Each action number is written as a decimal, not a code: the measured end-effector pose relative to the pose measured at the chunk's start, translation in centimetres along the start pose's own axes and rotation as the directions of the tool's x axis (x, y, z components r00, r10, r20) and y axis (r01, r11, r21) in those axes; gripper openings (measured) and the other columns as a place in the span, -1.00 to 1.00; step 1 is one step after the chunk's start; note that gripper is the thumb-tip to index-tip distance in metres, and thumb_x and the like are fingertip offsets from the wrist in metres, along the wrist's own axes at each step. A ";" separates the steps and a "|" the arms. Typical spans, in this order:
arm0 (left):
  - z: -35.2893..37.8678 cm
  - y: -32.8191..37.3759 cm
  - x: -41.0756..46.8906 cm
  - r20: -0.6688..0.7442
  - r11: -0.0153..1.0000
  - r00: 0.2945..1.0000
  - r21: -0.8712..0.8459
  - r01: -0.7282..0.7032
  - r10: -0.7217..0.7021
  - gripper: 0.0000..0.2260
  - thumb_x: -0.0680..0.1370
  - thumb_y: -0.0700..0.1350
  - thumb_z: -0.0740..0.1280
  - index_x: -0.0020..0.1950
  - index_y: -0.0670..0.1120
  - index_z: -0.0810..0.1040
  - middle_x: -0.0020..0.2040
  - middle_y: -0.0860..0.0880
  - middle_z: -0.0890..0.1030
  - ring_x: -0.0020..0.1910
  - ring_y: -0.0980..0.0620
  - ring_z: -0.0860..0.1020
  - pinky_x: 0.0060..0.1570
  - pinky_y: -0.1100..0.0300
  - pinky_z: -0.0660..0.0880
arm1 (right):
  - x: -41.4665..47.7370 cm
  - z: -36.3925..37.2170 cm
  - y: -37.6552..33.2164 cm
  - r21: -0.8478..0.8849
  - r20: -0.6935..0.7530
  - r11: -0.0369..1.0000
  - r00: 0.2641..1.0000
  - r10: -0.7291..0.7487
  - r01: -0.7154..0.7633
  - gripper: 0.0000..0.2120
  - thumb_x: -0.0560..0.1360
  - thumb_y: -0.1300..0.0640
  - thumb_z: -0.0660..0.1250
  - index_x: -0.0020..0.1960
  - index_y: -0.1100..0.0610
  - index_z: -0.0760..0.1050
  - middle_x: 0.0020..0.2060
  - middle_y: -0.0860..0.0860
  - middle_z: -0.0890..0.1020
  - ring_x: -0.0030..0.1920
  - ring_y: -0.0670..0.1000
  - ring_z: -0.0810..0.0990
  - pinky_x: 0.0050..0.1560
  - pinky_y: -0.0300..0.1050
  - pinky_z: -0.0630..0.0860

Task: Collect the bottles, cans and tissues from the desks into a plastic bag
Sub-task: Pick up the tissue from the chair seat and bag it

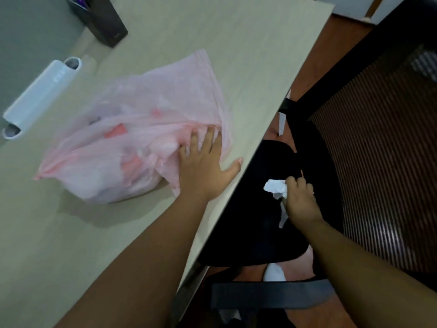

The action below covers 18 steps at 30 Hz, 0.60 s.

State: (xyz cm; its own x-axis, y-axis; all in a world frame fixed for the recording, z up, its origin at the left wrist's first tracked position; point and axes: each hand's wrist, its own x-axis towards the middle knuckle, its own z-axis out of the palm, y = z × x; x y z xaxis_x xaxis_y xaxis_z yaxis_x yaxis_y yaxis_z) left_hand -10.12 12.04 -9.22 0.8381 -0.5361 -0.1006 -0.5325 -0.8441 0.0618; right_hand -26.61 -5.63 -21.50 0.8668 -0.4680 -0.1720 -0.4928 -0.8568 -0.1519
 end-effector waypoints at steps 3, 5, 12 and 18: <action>-0.6 -0.3 -0.4 0.079 0.996 0.996 -0.084 -0.032 0.038 -0.34 0.58 0.30 0.02 0.60 -0.01 0.07 0.62 0.04 0.06 0.58 -0.17 -0.02 0.49 -0.19 -0.03 | -1.6 -3.8 0.7 -0.015 -0.065 1.000 0.998 -0.007 0.007 -0.75 0.39 0.29 0.36 0.04 0.25 0.40 -0.12 0.21 0.45 -0.17 0.20 0.44 -0.20 0.04 0.39; -1.2 -0.8 -1.0 0.086 0.986 0.994 -0.159 -0.048 0.062 -0.49 0.65 0.13 0.05 0.58 0.01 0.15 0.60 0.04 0.13 0.57 -0.17 0.05 0.49 -0.16 0.04 | -2.4 -5.5 1.1 0.004 -0.131 1.000 0.991 0.000 0.001 -0.79 0.43 0.22 0.24 0.06 0.23 0.38 -0.08 0.18 0.43 -0.14 0.17 0.41 -0.19 -0.01 0.34; -7.5 -2.3 -4.4 -0.082 0.819 0.986 -0.569 0.071 -0.142 -0.66 0.66 -0.04 0.12 0.39 -0.07 0.49 0.44 -0.09 0.36 0.43 -0.14 0.23 0.45 0.04 0.16 | -2.2 -16.2 -6.2 0.103 -0.528 0.960 0.832 -0.170 0.262 -0.73 0.28 0.43 0.41 -0.07 0.32 0.43 -0.22 0.24 0.49 -0.28 0.25 0.48 -0.28 0.12 0.51; -14.5 -6.4 -7.6 -0.087 0.866 0.968 -0.471 0.169 -0.236 -0.74 0.65 0.08 0.12 0.12 0.03 0.56 0.07 -0.01 0.44 0.16 -0.09 0.33 0.16 0.08 0.23 | 0.3 -20.4 -12.2 0.013 -0.472 0.954 0.843 -0.258 0.299 -0.74 0.44 0.12 0.10 0.03 0.23 0.41 -0.13 0.16 0.45 -0.17 0.20 0.42 -0.14 0.10 0.41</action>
State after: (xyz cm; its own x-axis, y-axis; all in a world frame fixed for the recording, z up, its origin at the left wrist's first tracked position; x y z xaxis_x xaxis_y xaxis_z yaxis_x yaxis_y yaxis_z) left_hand -11.34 21.48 5.54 0.9471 -0.3200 -0.0253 -0.2644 -0.8223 0.5038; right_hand -18.77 0.23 0.19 0.8941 -0.2756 0.3532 -0.2117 -0.9547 -0.2091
